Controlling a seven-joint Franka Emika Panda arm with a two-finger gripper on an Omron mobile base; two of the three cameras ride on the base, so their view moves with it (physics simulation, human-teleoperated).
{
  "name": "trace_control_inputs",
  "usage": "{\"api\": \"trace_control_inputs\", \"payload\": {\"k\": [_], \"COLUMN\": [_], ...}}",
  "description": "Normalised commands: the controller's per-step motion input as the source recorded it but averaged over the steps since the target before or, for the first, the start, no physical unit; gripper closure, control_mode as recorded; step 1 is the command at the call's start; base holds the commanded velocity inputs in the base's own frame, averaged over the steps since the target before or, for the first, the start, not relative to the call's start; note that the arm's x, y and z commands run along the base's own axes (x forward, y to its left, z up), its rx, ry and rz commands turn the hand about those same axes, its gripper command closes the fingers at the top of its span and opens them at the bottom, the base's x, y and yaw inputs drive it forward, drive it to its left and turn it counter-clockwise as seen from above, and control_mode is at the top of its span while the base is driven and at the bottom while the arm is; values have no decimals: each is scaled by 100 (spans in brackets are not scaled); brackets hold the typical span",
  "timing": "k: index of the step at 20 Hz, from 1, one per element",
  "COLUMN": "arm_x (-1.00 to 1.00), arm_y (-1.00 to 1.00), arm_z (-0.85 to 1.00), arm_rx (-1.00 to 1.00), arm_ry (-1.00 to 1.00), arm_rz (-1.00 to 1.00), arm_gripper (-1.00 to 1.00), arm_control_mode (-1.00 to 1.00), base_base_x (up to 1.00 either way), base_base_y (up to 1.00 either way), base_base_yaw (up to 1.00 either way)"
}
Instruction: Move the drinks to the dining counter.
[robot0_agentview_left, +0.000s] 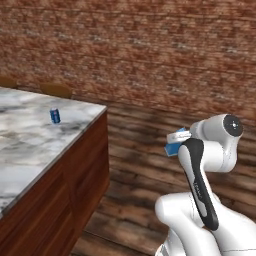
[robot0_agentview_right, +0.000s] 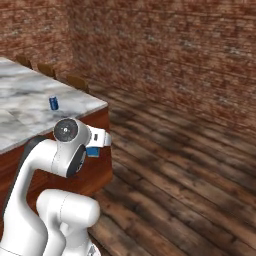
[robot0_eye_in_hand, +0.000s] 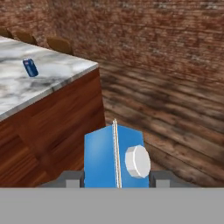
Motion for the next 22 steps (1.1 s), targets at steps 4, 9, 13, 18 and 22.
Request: {"api": "trace_control_inputs", "payload": {"k": [4,9,13,18,22], "arm_x": [0,0,0,0,0], "arm_y": [0,0,0,0,0], "arm_z": [0,0,0,0,0], "arm_rx": [0,0,0,0,0], "arm_ry": [0,0,0,0,0], "arm_rz": [0,0,0,0,0], "arm_gripper": [100,100,100,100,100], "arm_control_mode": [100,100,100,100,100], "base_base_x": [55,57,57,56,57], "base_base_y": [11,8,6,4,1], "base_base_yaw": [20,21,22,22,22]}}
